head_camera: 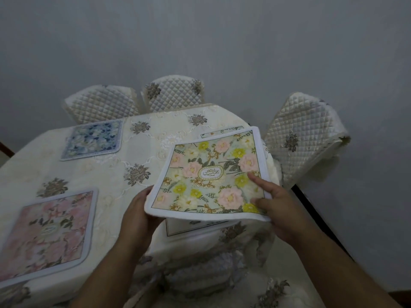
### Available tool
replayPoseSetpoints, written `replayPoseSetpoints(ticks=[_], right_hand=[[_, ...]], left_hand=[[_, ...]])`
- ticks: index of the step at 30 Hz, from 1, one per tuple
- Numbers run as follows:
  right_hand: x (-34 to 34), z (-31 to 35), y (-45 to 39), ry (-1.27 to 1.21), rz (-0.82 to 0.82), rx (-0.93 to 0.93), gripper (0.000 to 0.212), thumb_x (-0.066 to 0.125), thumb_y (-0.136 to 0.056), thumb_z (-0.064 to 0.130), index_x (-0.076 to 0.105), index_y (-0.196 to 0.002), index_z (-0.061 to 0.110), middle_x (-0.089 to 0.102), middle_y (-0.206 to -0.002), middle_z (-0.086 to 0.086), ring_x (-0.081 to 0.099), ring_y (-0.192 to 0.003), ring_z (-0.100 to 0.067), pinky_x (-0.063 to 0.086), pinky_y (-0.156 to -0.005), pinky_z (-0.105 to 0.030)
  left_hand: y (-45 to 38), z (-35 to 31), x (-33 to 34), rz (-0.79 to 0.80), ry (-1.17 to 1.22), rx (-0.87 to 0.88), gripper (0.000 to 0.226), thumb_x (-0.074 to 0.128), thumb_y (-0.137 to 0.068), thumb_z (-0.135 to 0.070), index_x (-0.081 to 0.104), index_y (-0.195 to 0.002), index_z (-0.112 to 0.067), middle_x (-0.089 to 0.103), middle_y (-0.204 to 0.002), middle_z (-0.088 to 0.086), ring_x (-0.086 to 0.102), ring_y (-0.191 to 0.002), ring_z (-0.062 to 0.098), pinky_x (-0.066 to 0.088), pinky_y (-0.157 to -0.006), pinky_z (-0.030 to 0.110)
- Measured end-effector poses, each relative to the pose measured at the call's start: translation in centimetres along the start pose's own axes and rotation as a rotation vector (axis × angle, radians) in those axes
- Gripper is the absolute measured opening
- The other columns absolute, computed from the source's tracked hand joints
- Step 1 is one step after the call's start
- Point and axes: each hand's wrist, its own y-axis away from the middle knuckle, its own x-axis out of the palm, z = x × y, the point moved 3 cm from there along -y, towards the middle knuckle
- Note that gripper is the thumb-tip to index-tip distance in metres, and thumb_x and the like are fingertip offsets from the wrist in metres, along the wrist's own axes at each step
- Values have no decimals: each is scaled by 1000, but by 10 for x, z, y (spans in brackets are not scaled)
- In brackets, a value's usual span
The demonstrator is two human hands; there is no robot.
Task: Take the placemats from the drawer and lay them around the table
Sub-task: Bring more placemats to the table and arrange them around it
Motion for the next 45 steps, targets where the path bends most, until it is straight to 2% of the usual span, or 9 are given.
replayPoseSetpoints(ticks=[3, 9, 17, 21, 28, 34, 37, 42, 45], right_hand=[[-12, 28, 14, 10, 65, -56, 66, 55, -90, -18, 67, -130, 33, 59, -142, 1, 66, -116, -22, 52, -101, -51], [-43, 80, 57, 159, 246, -156, 67, 62, -90, -11, 65, -130, 43, 59, -138, 12, 66, -117, -19, 56, -95, -48], [-60, 106, 98, 612, 392, -366, 63, 77, -87, 22, 54, -132, 59, 53, -140, 24, 58, -123, -5, 53, -102, -40], [-34, 109, 123, 768, 497, -475, 64, 79, -85, 28, 52, -138, 51, 55, -133, 21, 57, -115, 1, 47, -92, -10], [25, 89, 181, 844, 741, -526, 66, 80, -83, 34, 50, -140, 52, 57, -132, 17, 58, -117, -8, 46, -103, -31], [77, 68, 253, 871, 927, -639, 68, 78, -84, 32, 48, -143, 46, 59, -125, 17, 58, -111, -3, 40, -88, -18], [99, 52, 294, 809, 1005, -602, 64, 79, -84, 27, 53, -140, 44, 61, -124, 20, 59, -99, 13, 42, -78, -3], [136, 18, 368, 795, 1115, -558, 64, 83, -80, 30, 57, -135, 49, 63, -130, 16, 64, -109, -5, 52, -101, -33], [157, -2, 417, 817, 1158, -608, 65, 82, -81, 30, 55, -137, 49, 60, -126, 22, 60, -102, 11, 49, -90, -14]], left_hand=[[36, -39, 11, 48, 133, -73, 33, 46, -104, -46, 61, -132, -39, 76, -114, 8, 74, -101, 32, 59, -78, 43], [115, -69, 42, 170, -195, 22, 57, 67, -91, -1, 63, -135, -35, 62, -132, -3, 74, -103, 26, 62, -85, 37], [220, -40, 52, -234, -334, 298, 55, 75, -90, -15, 62, -135, -44, 60, -132, -23, 61, -119, 4, 52, -104, 39], [289, -27, 42, -440, -466, 328, 56, 74, -91, -19, 58, -138, -44, 56, -136, -22, 54, -124, -1, 45, -108, 30], [410, -10, 13, -757, -378, 284, 53, 72, -93, -19, 59, -135, -48, 54, -124, -32, 58, -110, -7, 53, -98, 28], [507, 13, -23, -937, -339, 254, 52, 71, -94, -21, 58, -136, -48, 53, -121, -32, 59, -111, -2, 55, -97, 31], [555, 27, -42, -1005, -299, 244, 51, 70, -94, -20, 59, -135, -48, 53, -121, -33, 60, -109, -2, 56, -94, 30], [636, 50, -82, -1100, -283, 229, 51, 70, -94, -18, 59, -132, -50, 52, -118, -36, 59, -105, -7, 52, -82, 14], [685, 63, -111, -1141, -267, 211, 51, 71, -93, -19, 60, -132, -50, 53, -118, -37, 60, -106, -6, 55, -93, 26]])
